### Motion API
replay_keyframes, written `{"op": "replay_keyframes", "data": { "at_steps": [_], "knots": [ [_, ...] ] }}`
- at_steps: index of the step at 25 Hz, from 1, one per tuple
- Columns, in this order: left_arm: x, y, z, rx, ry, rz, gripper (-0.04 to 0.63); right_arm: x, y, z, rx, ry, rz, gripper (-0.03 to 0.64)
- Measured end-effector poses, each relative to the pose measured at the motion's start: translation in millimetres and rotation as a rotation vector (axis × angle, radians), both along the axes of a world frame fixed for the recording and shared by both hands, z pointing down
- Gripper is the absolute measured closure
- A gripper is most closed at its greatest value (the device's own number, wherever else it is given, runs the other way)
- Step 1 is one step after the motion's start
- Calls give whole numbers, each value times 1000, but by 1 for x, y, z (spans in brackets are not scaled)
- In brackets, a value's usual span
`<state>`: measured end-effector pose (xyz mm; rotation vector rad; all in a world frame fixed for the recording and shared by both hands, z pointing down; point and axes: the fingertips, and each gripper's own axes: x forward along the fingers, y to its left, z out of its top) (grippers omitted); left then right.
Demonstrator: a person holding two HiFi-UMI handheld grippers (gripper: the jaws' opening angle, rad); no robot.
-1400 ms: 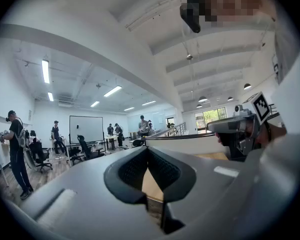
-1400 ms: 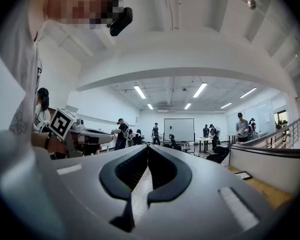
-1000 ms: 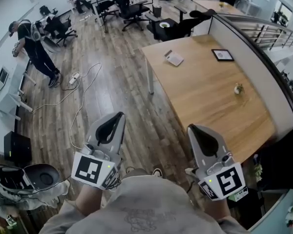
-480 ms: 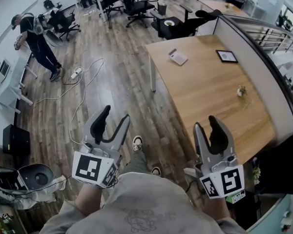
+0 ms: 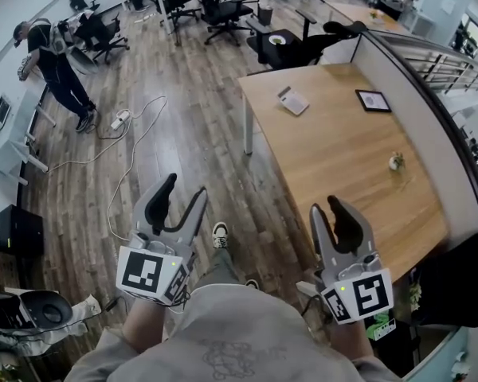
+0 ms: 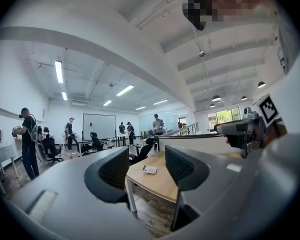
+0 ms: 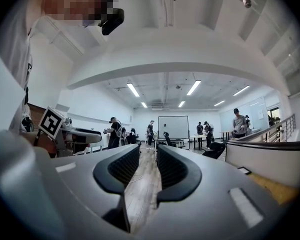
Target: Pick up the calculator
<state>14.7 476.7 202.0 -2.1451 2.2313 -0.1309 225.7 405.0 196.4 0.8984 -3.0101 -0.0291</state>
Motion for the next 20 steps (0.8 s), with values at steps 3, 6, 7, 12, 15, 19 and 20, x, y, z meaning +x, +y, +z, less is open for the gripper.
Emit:
{"op": "replay_keyframes", "data": {
  "at_steps": [3,6,7,12,15,19,20],
  "knots": [
    [-21,-19,7,-10,6,-1,368,-16,-19,4,-13,5,13,505],
    [-47,-40,6,-17,6,3,368,-33,-42,-1,-13,-8,49,537],
    [-56,-48,5,-19,5,3,368,-39,-51,-4,-13,-18,63,551],
    [-103,-90,5,-27,-12,18,368,-78,-92,-5,-26,-25,102,558],
    [-134,-113,5,-36,-20,26,368,-108,-112,1,-42,-9,103,565],
    [-165,-144,5,-36,-17,44,368,-140,-138,7,-65,22,105,586],
    [-172,-151,5,-34,-17,49,368,-147,-144,8,-70,27,106,589]
  ]
}}
